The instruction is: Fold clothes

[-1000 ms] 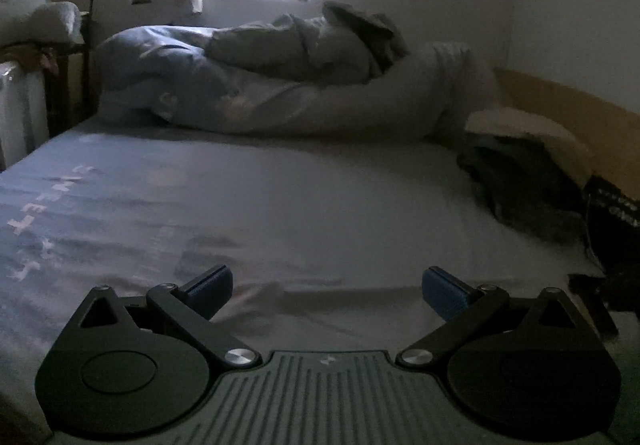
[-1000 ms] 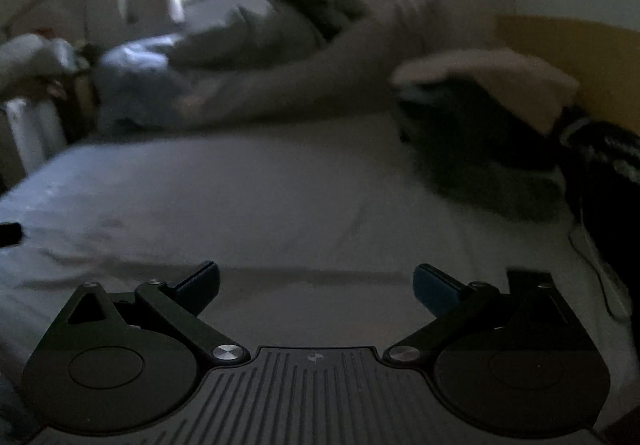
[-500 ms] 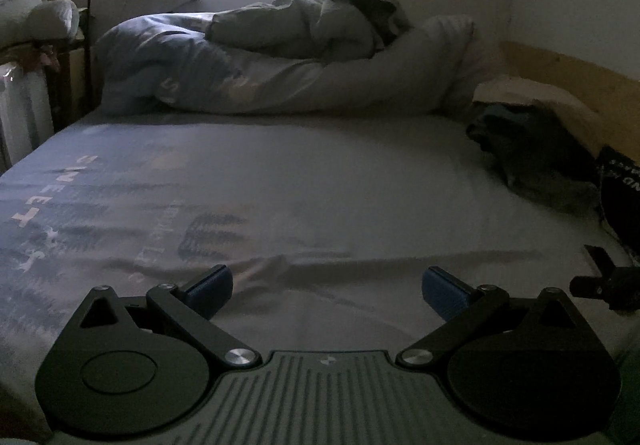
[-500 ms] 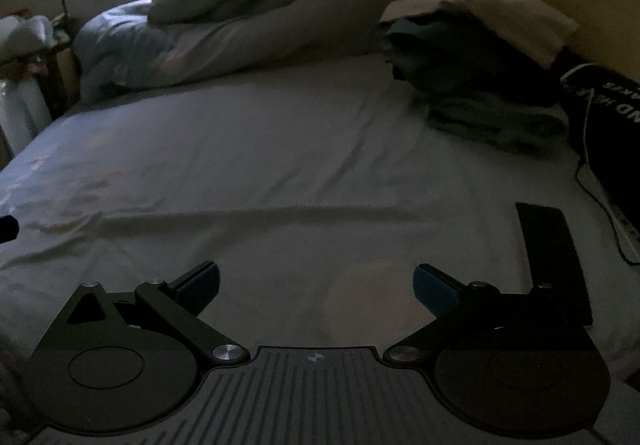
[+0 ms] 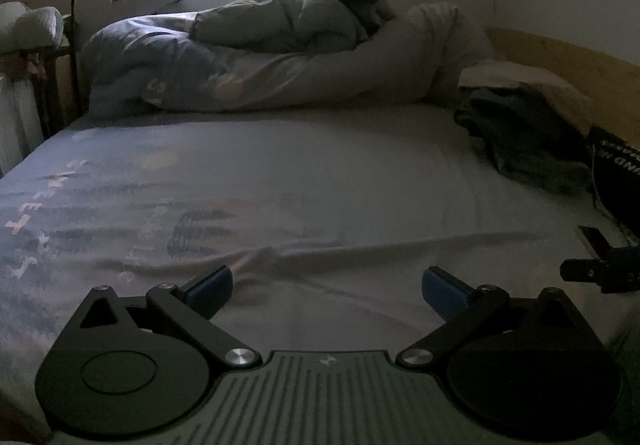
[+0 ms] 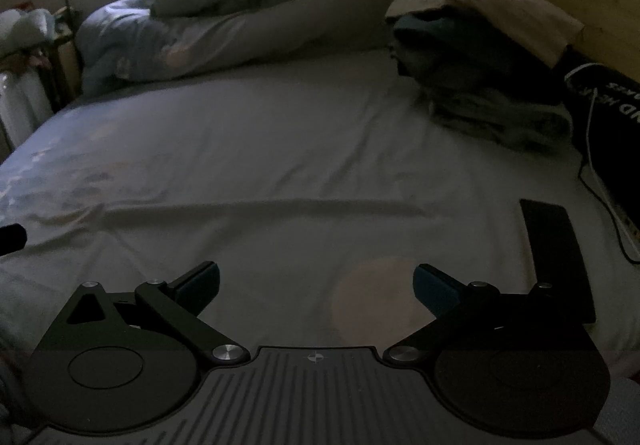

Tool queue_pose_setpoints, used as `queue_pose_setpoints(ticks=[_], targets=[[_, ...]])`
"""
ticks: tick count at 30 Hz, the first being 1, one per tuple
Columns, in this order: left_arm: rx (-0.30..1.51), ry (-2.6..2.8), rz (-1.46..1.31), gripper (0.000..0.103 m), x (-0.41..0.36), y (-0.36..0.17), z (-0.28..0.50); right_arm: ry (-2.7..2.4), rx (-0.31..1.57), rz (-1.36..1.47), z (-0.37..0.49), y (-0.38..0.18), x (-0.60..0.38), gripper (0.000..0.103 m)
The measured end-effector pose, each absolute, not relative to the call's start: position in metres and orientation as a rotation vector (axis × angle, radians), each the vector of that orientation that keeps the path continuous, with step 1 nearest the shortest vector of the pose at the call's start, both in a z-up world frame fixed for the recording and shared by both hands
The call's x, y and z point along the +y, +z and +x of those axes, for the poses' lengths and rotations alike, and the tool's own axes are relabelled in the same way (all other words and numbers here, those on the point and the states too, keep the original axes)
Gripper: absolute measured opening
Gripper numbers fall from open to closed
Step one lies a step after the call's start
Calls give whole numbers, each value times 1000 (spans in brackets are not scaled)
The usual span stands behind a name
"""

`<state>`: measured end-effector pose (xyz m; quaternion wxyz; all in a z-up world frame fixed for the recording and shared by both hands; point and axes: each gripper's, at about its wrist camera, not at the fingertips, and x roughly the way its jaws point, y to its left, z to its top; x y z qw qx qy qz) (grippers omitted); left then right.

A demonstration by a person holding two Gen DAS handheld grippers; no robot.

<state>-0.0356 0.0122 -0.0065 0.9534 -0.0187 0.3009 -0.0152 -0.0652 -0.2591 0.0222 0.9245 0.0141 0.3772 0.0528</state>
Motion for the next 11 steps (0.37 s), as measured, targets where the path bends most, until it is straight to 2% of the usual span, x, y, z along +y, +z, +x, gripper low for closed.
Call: queue_pose_setpoints(ticks=[11], targets=[[615,-21,-60,103,20,-5,-47,103,773,38,-64,21,-257,103]])
